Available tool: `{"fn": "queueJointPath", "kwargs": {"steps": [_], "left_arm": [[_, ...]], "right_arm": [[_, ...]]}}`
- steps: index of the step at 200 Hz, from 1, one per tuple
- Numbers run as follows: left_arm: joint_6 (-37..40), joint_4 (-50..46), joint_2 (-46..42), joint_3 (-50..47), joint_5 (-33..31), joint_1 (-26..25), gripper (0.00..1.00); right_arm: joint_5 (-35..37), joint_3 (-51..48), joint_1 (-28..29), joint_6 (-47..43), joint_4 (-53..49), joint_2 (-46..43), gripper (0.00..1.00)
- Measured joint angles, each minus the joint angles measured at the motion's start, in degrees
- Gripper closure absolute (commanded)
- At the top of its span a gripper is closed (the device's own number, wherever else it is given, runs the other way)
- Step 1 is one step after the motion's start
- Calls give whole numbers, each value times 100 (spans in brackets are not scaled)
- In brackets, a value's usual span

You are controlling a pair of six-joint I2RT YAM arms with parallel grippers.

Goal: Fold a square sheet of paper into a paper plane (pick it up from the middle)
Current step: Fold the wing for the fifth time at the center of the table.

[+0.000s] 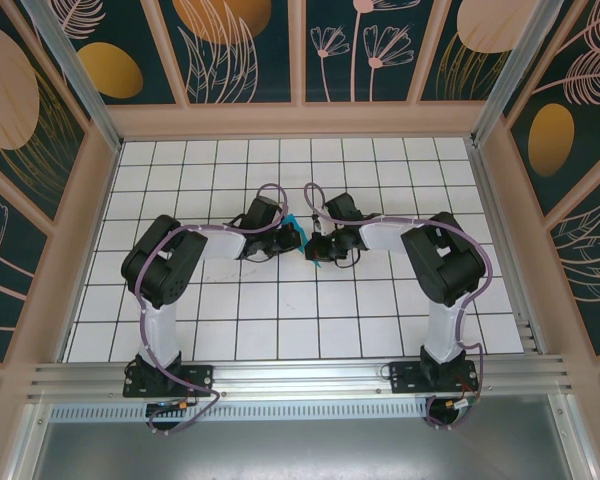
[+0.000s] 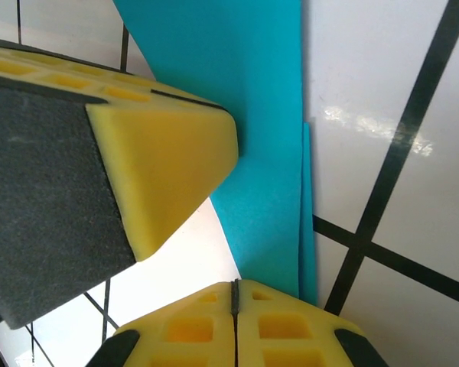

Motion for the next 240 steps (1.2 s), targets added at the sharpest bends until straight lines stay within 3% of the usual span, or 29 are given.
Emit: {"fn": "queueJointPath", "kwargs": {"steps": [142,185,240], "left_arm": [[0,-317,59,219,-76,-26,92],[2,-306,70,245,-151,-26,92],[2,-302,90,271,-164,-26,92]], "right_arm": [[-577,-1368,-485,-197,691,-752,98],[-546,-1325,-516,-83,302,-1032,97],[-544,-520,-306,20,330,-800,96]]}}
